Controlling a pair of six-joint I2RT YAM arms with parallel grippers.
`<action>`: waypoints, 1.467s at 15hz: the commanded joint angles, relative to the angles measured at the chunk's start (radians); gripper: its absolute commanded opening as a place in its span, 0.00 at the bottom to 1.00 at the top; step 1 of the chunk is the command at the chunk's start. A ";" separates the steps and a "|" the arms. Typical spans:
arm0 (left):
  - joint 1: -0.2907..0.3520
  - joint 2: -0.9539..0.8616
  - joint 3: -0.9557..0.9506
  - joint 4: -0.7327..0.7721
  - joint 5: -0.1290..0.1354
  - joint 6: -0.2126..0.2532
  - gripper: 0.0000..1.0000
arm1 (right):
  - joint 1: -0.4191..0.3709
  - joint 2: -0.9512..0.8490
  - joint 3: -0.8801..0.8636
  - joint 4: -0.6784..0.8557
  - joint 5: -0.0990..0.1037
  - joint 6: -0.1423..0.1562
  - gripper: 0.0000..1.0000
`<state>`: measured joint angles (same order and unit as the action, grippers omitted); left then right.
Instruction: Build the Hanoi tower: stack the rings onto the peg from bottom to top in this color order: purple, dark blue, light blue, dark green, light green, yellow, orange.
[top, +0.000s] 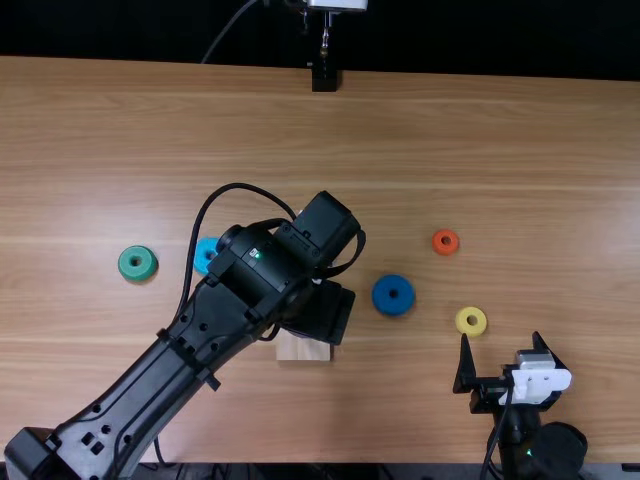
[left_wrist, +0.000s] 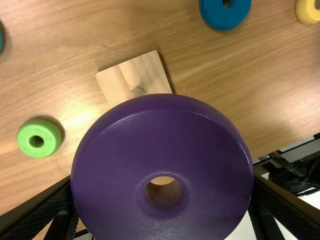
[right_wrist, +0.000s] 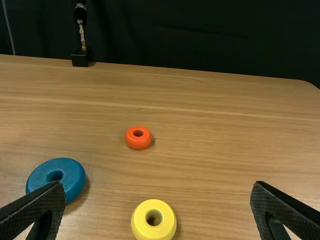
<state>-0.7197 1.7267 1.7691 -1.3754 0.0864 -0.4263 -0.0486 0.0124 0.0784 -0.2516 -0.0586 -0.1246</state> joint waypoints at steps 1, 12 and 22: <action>0.002 0.008 -0.019 -0.001 0.007 -0.012 0.33 | -0.008 -0.012 -0.063 -0.070 -0.002 0.009 1.00; 0.032 0.050 -0.008 0.000 0.006 -0.006 0.32 | -0.008 -0.012 -0.063 -0.070 0.001 0.009 1.00; 0.035 0.045 -0.013 0.094 0.006 -0.006 1.00 | -0.008 -0.012 -0.063 -0.072 0.001 0.009 1.00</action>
<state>-0.6918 1.7607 1.7630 -1.2816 0.0902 -0.4255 -0.0486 0.0124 0.0784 -0.2512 -0.0586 -0.1242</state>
